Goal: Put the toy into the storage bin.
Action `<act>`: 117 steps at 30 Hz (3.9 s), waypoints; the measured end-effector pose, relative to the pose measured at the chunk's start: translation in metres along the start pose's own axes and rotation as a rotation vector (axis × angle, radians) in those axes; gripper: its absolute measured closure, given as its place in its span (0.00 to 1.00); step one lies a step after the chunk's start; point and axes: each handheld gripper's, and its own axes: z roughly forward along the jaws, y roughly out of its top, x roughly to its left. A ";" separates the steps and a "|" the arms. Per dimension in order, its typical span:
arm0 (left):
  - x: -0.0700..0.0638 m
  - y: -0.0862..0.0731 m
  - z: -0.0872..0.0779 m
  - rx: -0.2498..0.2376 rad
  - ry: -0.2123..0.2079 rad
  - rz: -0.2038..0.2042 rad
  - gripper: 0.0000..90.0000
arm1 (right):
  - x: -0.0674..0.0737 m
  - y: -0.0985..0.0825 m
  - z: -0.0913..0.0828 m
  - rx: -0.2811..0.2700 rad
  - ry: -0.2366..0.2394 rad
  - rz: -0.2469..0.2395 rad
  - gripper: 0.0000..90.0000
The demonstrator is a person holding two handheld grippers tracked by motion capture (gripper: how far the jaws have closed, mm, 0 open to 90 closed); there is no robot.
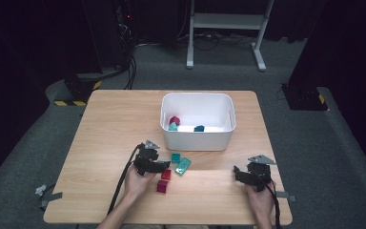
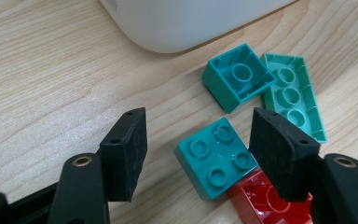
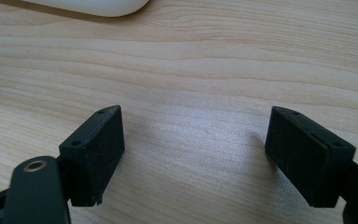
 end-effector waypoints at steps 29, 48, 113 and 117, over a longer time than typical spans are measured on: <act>0.015 -0.004 0.005 0.010 0.016 -0.018 0.54 | 0.000 0.000 0.000 0.000 0.000 0.000 0.22; 0.016 -0.006 0.001 -0.026 -0.001 0.020 0.65 | 0.000 0.000 0.000 0.000 0.000 0.000 0.22; 0.026 0.076 -0.095 -0.175 -0.151 0.062 0.65 | 0.000 0.000 0.000 0.000 0.002 -0.001 0.22; 0.024 0.084 -0.099 -0.182 -0.159 0.070 0.65 | 0.000 0.000 0.000 0.000 0.002 -0.001 0.22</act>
